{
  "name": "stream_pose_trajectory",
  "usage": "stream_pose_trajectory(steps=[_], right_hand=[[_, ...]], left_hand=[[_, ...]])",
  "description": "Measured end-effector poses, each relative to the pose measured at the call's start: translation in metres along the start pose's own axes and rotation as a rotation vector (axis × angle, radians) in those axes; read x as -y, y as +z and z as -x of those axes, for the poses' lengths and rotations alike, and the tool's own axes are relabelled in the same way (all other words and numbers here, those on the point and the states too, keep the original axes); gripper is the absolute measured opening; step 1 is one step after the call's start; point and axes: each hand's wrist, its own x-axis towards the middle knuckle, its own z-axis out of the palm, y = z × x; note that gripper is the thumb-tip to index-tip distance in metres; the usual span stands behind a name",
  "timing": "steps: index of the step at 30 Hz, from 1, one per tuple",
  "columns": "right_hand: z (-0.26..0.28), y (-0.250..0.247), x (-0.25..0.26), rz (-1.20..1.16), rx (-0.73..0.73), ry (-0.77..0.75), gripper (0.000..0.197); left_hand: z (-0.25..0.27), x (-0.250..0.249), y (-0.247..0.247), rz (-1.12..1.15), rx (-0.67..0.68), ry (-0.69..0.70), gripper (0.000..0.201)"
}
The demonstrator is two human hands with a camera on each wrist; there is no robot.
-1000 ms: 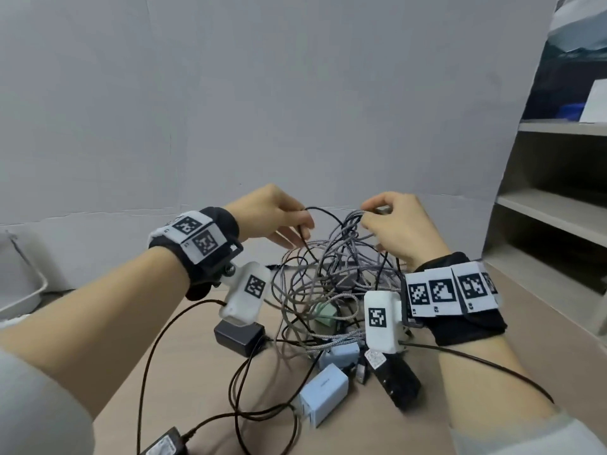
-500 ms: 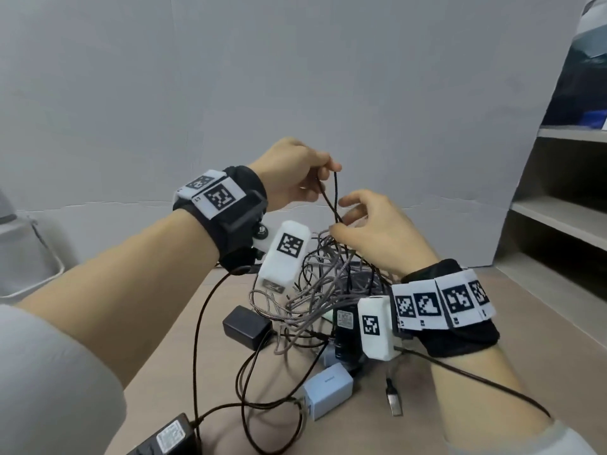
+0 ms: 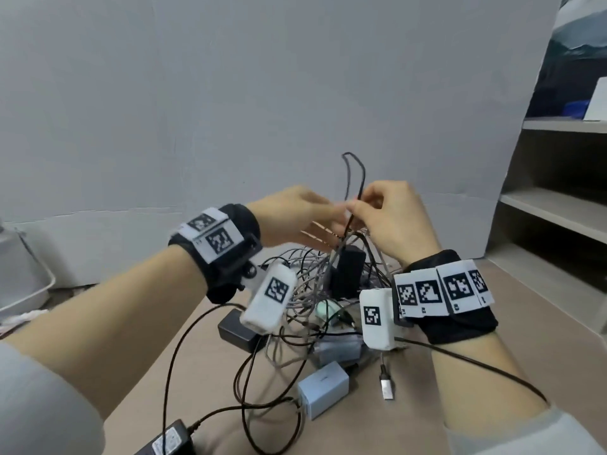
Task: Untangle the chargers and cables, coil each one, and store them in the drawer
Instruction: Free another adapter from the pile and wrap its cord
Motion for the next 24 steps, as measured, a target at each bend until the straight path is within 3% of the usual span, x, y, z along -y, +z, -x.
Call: stream_pose_trajectory(steps=[2,5,8,10,13,16,20,24], right_hand=[[0.000,0.002,0.000,-0.095,-0.014,0.039,0.018],[0.002,0.001,0.002,-0.190,-0.040,0.107,0.017],[0.004,0.000,0.005,-0.302,-0.053,0.152,0.013],[0.004,-0.001,0.008,-0.395,-0.046,0.178,0.015],[0.006,0.000,0.013,-0.496,-0.061,0.167,0.016],[0.006,0.000,0.015,-0.596,-0.102,0.156,0.016],[0.005,-0.001,0.015,-0.735,-0.150,0.206,0.016],[0.003,-0.003,0.010,-0.608,-0.093,0.250,0.019]], left_hand=[[-0.001,0.007,0.010,-0.097,0.002,0.048,0.033],[-0.002,0.013,0.014,-0.265,0.019,0.014,0.027],[0.000,0.018,0.023,-0.492,0.041,-0.015,0.044],[0.000,0.020,0.030,-0.581,-0.036,0.001,0.050],[-0.004,0.025,0.031,-0.336,-0.059,0.036,0.030],[-0.004,0.031,0.025,-0.116,-0.032,0.071,0.041],[-0.006,0.031,0.017,-0.124,-0.129,0.148,0.043],[-0.006,0.023,0.010,-0.320,-0.222,0.219,0.044]])
